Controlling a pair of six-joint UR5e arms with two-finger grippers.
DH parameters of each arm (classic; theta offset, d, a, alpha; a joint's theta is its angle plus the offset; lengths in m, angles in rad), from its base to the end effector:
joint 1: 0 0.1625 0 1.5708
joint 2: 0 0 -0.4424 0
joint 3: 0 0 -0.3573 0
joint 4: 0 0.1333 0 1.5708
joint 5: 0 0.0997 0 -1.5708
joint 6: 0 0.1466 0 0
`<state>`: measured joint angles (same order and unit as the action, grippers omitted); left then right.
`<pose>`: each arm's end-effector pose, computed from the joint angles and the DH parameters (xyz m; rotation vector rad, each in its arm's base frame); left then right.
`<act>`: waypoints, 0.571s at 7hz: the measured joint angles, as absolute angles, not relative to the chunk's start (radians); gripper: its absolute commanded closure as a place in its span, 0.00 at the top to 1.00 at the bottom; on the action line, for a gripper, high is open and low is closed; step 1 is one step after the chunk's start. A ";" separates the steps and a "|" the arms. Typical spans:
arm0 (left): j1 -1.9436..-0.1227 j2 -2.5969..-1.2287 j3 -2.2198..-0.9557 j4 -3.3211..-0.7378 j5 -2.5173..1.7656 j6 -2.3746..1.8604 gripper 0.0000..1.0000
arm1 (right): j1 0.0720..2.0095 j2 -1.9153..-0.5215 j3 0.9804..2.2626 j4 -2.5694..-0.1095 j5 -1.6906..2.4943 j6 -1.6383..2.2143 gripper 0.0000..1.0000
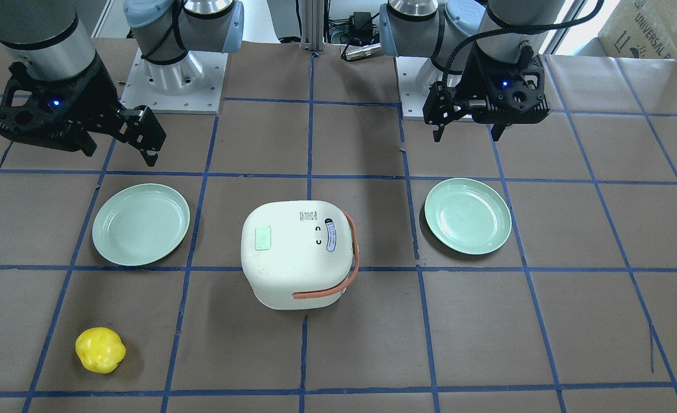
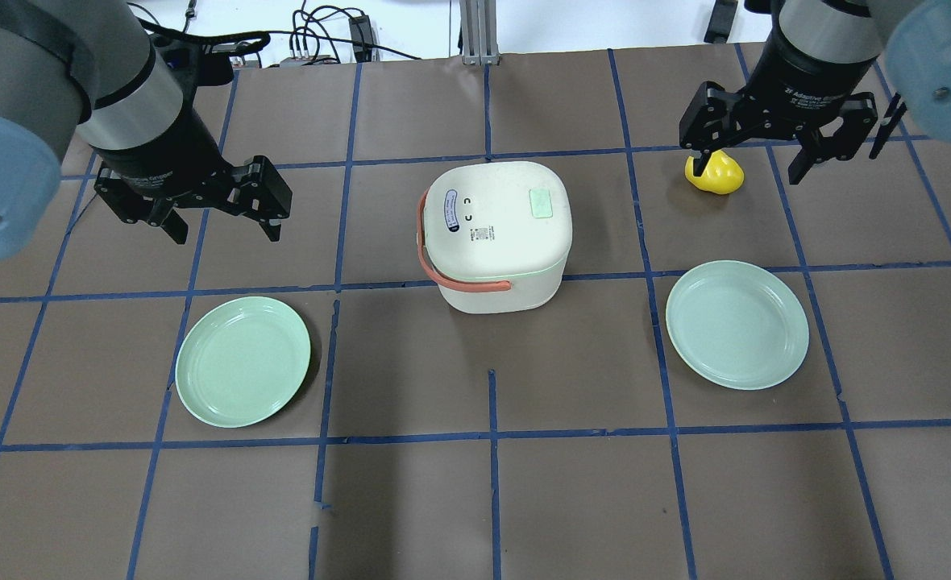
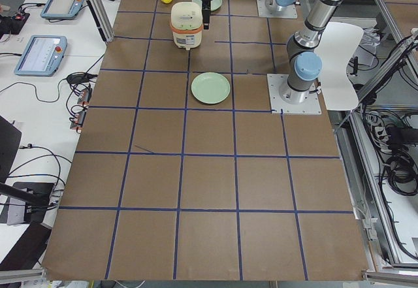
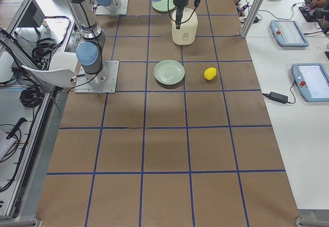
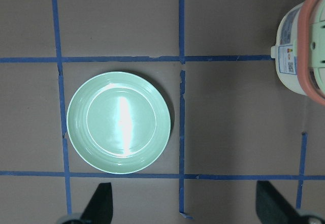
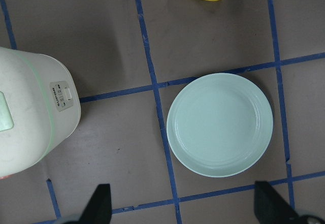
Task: Press rice cooker button
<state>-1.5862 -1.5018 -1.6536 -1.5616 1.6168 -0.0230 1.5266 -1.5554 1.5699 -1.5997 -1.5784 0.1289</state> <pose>-0.1331 -0.4238 0.4520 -0.0116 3.0955 0.0058 0.1115 -0.4713 0.4545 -0.2710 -3.1228 0.0231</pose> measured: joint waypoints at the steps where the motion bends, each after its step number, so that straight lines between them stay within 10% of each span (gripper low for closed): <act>1: -1.586 -1.502 -1.654 -1.562 1.617 -0.023 1.00 | 1.525 -1.555 1.569 -1.603 -1.578 0.129 1.00; 4: -1.586 -1.501 -1.654 -1.562 1.617 -0.023 1.00 | 1.523 -1.555 1.569 -1.635 -1.569 0.131 1.00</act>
<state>-1.5861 -1.5015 -1.6536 -1.5616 1.6168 -0.0230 1.5234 -1.5550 1.5691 -1.6346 -1.5691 0.1310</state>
